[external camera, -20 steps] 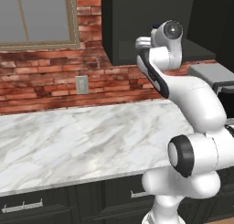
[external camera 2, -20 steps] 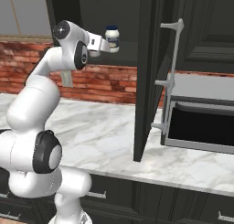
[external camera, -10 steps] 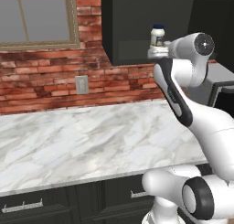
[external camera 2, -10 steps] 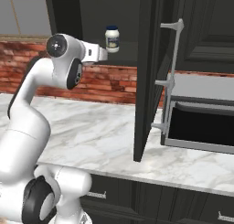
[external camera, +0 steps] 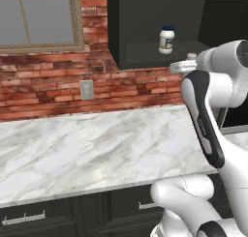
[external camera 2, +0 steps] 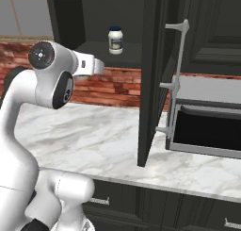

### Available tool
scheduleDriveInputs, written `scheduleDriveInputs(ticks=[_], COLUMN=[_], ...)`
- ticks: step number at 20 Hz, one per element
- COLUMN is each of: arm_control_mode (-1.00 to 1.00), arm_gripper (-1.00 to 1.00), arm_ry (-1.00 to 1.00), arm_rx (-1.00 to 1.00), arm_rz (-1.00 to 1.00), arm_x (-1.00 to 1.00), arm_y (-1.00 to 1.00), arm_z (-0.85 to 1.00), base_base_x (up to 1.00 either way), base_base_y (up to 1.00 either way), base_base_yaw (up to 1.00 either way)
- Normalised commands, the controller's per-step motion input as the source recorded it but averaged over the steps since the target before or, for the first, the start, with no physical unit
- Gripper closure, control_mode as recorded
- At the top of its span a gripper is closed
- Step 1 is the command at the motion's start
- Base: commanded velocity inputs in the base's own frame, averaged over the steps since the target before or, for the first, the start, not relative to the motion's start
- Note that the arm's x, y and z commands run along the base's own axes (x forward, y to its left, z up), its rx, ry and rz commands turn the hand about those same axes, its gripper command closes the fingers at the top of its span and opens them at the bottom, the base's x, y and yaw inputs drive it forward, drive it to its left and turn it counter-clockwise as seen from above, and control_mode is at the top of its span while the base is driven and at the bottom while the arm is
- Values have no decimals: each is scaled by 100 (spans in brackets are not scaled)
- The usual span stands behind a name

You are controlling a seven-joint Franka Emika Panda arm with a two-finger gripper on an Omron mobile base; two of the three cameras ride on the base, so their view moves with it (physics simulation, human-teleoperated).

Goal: Take 2 condiments from the cabinet and move them on the counter near the stove.Make sure the condiments are lined up with each other, next to each other.

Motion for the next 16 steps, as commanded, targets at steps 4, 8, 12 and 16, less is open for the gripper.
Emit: scheduleDriveInputs(ticks=[4, 8, 12, 16], arm_control_mode=[-100, -100, -100, -100], arm_gripper=[100, 100, 100, 100], arm_ry=[1, 0, 0, 0], arm_rx=[0, 0, 0, 0], arm_rz=[0, 0, 0, 0], arm_x=[-73, -57, -47, -44], arm_y=[0, 0, 0, 0], arm_z=[-7, -14, -6, 0], base_base_x=[0, 0, 0, 0], base_base_y=[0, 0, 0, 0], base_base_yaw=[0, 0, 0, 0])
